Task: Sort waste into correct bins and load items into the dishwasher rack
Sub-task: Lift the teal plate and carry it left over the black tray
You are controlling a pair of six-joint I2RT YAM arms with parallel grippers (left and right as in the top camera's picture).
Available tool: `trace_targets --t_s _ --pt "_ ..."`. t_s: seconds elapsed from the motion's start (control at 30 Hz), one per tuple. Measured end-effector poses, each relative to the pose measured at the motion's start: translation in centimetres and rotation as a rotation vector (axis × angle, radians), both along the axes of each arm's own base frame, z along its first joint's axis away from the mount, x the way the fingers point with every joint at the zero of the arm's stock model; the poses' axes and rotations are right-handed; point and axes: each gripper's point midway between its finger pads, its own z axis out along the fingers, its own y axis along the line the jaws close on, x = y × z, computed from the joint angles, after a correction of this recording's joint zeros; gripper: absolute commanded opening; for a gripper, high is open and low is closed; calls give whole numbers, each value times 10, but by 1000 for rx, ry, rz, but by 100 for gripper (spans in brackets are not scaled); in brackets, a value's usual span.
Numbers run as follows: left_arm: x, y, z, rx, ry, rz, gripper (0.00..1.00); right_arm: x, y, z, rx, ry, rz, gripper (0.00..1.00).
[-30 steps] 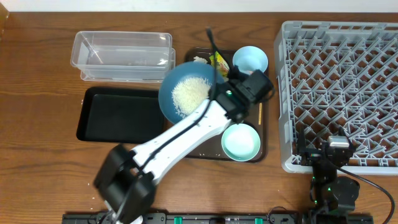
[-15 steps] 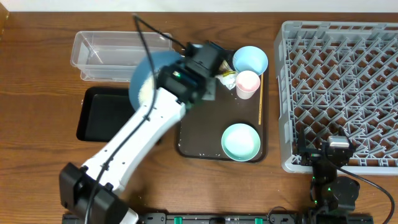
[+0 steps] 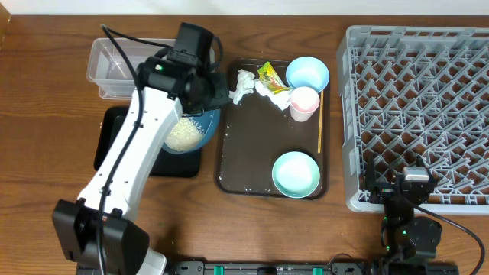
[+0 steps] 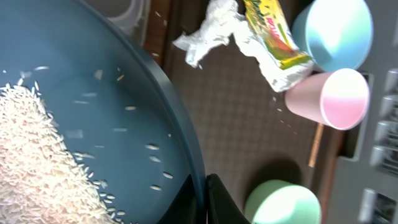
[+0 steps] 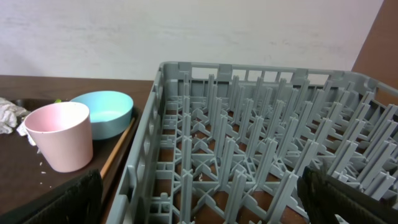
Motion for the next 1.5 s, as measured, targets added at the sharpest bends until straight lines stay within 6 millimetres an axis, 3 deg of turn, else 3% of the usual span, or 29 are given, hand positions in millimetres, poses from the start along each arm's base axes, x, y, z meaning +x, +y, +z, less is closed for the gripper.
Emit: trace_targets --t_s 0.63,1.13,1.5 --pt "-11 18 10 -273 121 9 6 0 0 0 0 0 0 99" --pt "-14 25 26 -441 116 -50 6 0 0 0 0 0 0 99" --pt "-19 47 14 -491 154 -3 6 0 0 0 0 0 0 99"
